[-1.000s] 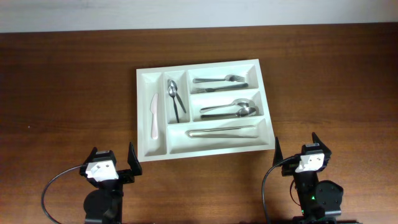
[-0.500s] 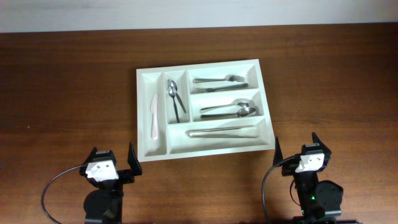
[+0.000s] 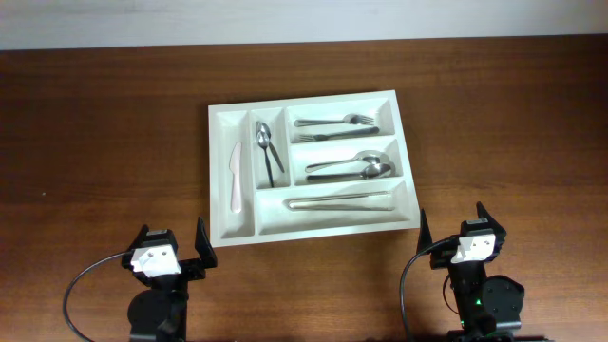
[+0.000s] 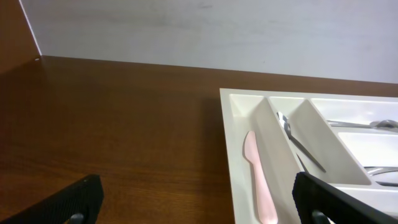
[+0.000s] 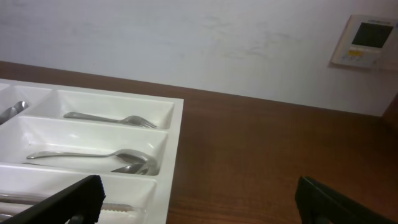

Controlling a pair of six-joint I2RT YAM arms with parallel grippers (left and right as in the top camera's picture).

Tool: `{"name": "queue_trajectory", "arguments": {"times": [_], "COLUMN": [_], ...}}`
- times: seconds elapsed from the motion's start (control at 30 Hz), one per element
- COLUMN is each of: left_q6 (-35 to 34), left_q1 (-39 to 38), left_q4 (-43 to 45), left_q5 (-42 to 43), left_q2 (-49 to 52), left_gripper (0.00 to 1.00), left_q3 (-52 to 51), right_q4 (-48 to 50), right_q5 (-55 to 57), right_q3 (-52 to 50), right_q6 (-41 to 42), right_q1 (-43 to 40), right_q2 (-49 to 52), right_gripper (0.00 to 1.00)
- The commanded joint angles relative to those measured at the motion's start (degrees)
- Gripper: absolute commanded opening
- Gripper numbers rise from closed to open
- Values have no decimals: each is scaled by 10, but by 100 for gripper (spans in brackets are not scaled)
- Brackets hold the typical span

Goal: Pack container

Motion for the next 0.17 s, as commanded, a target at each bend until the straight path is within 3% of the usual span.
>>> {"name": "queue_trajectory", "arguments": {"times": [0.0,0.13], "left_q6": [11,11], "left_q1": [3,3], "left_q4": [2,2], "left_q5": [6,6], "left_q2": [-7,-7], "left_gripper": [99,99], "left_q3": [-7,-7], "right_q4": [-3,-3], "right_q5": [3,3], "right_q3": [-3,-3], "right_q6": [4,4], "right_q1": [3,3], "right_q2": [-5,-5], "right_gripper": [99,99]}}
